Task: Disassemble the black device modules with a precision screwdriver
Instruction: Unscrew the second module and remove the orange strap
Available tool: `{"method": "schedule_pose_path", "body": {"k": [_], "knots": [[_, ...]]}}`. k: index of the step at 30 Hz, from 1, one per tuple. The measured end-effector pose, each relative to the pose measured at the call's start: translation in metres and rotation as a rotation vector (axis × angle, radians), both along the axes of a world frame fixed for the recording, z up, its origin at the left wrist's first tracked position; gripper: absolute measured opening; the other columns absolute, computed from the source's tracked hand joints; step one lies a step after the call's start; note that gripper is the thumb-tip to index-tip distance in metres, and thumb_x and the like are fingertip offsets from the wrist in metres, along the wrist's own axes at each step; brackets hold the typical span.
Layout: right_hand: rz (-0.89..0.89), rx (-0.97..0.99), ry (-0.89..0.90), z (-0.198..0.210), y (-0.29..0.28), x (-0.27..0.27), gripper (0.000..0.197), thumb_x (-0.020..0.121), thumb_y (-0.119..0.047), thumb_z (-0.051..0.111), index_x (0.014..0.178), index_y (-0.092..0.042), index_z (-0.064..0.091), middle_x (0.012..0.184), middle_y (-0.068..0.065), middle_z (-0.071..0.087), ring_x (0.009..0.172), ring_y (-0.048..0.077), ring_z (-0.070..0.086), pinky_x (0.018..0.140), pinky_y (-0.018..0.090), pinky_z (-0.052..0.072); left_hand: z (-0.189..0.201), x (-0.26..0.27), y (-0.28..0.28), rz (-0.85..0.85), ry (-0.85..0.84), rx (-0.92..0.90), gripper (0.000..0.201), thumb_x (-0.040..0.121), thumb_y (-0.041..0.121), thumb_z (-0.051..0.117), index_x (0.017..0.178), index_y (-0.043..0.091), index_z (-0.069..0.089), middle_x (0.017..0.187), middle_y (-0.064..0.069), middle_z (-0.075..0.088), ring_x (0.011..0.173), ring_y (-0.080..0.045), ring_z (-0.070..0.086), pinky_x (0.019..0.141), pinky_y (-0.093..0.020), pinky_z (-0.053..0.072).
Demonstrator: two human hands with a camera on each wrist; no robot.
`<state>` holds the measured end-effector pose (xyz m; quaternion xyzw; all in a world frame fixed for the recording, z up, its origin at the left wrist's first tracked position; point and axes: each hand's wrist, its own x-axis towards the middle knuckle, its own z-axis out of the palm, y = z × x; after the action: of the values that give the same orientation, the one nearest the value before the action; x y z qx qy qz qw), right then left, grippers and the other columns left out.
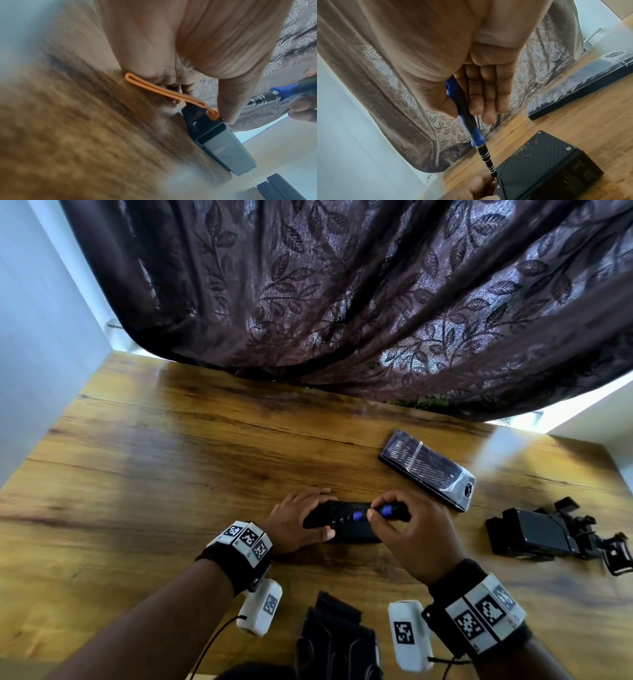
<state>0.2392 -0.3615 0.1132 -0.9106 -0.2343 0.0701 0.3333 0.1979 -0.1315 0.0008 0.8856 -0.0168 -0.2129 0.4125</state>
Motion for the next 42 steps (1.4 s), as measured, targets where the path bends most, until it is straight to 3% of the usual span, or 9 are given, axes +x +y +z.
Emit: {"method": "schedule_pose_path", "body": {"k": [8,13,17,20,22,25,32,37,42], "knots": [[0.032,0.0,-0.001,-0.001,0.0,0.0,0.011,0.085,-0.028,0.076,0.087,-0.032,0.066,0.087,-0.015,0.068,0.082,-0.001,0.063,0.068,0.007,0.047,0.002,0.0,0.0,0.009,0.007,-0.006,0.072,0.093,0.058,0.063,0.154,0.048,0.027,0.163,0.028,0.013,0.151,-0.011,0.013,0.12,-0.057,0.018],[0.044,0.045,0.034,-0.011,0.007,0.009,0.014,0.08,-0.027,0.08,0.08,-0.032,0.067,0.08,-0.016,0.069,0.076,0.003,0.065,0.061,0.012,0.049,0.001,0.001,0.0,-0.003,-0.006,0.026,0.085,0.085,0.058,0.072,0.155,0.049,0.024,0.164,0.027,0.012,0.151,-0.011,0.012,0.122,-0.055,0.017],[0.087,0.03,0.186,-0.037,0.008,0.022,0.008,0.082,-0.036,0.079,0.084,-0.034,0.071,0.084,-0.018,0.072,0.08,0.001,0.068,0.069,0.015,0.052,-0.002,0.0,-0.001,0.003,-0.018,0.023,0.083,0.085,0.06,0.071,0.154,0.049,0.025,0.163,0.029,0.012,0.15,-0.012,0.014,0.12,-0.056,0.019],[-0.032,0.343,0.416,-0.062,0.005,0.024,0.007,0.087,-0.032,0.076,0.091,-0.026,0.075,0.092,0.0,0.077,0.088,0.022,0.075,0.08,0.036,0.062,-0.001,0.0,-0.002,0.011,-0.019,0.018,0.082,0.085,0.059,0.072,0.153,0.05,0.026,0.163,0.03,0.012,0.15,-0.012,0.015,0.12,-0.053,0.018],[-0.169,0.647,0.598,-0.074,0.004,0.021,0.018,0.086,-0.022,0.073,0.096,-0.007,0.072,0.095,0.013,0.077,0.091,0.037,0.075,0.078,0.038,0.063,-0.003,0.001,-0.001,0.013,-0.018,0.022,0.083,0.084,0.059,0.072,0.152,0.051,0.025,0.161,0.032,0.012,0.148,-0.009,0.014,0.12,-0.052,0.018],[-0.216,0.831,0.689,-0.091,0.0,0.014,0.033,0.079,-0.021,0.076,0.098,0.005,0.067,0.096,0.022,0.074,0.091,0.039,0.074,0.077,0.036,0.063,-0.007,0.002,-0.001,0.012,-0.021,0.026,0.083,0.084,0.06,0.072,0.152,0.053,0.024,0.16,0.034,0.011,0.147,-0.007,0.014,0.12,-0.05,0.018],[-0.108,0.632,0.5,-0.103,-0.012,0.013,0.008,0.087,0.006,0.071,0.093,0.003,0.066,0.077,0.015,0.074,0.073,0.029,0.076,0.07,0.032,0.06,-0.004,0.001,0.001,0.007,-0.02,0.013,0.084,0.082,0.063,0.071,0.151,0.054,0.024,0.161,0.033,0.011,0.149,-0.008,0.013,0.121,-0.055,0.019],[-0.039,0.564,0.447,-0.104,-0.011,0.015,0.012,0.089,0.0,0.072,0.092,-0.011,0.067,0.081,0.013,0.075,0.077,0.031,0.076,0.076,0.048,0.061,-0.003,0.001,-0.001,0.01,-0.011,0.012,0.083,0.085,0.057,0.073,0.151,0.054,0.024,0.161,0.033,0.011,0.148,-0.007,0.013,0.119,-0.051,0.018],[-0.038,0.548,0.466,-0.104,-0.01,0.018,0.012,0.089,0.002,0.072,0.091,-0.009,0.067,0.081,0.013,0.075,0.077,0.031,0.076,0.076,0.052,0.06,-0.004,0.0,-0.001,0.012,-0.007,0.009,0.084,0.083,0.059,0.073,0.151,0.055,0.023,0.16,0.035,0.01,0.147,-0.005,0.011,0.119,-0.051,0.018]]}}
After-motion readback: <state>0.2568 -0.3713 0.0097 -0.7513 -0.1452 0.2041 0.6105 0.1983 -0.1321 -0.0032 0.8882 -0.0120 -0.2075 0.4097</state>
